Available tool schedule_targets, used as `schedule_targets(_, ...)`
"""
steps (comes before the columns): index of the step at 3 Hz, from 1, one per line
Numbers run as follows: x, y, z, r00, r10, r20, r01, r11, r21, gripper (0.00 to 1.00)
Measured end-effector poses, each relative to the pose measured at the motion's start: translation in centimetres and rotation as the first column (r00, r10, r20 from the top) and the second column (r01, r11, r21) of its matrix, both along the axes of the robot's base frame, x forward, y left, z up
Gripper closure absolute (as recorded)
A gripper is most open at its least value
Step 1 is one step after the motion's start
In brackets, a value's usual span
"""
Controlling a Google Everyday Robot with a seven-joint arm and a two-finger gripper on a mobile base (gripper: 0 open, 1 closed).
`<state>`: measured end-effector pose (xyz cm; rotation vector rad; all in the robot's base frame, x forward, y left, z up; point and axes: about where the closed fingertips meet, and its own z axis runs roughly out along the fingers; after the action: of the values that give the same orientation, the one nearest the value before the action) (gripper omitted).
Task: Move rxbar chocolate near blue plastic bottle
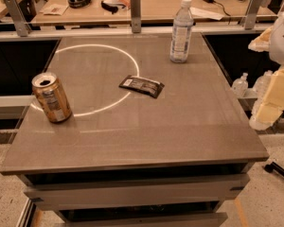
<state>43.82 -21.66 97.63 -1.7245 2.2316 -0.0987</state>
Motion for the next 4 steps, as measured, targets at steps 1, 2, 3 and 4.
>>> schedule_targets(1, 0.0, 0.0, 0.0, 1.0, 0.0, 0.0, 0.0, 1.0, 0.0, 0.0)
schedule_targets(2, 0.1, 0.3, 0.2, 0.9996, 0.01, 0.026, -0.011, 1.0, 0.018, 0.0)
schedule_targets(3, 0.4, 0.3, -0.4, 0.9972, 0.023, 0.072, -0.03, 0.995, 0.097, 0.0)
schedule_targets(4, 1.1, 0.5, -1.7, 0.9939, 0.018, 0.109, -0.042, 0.974, 0.221, 0.0)
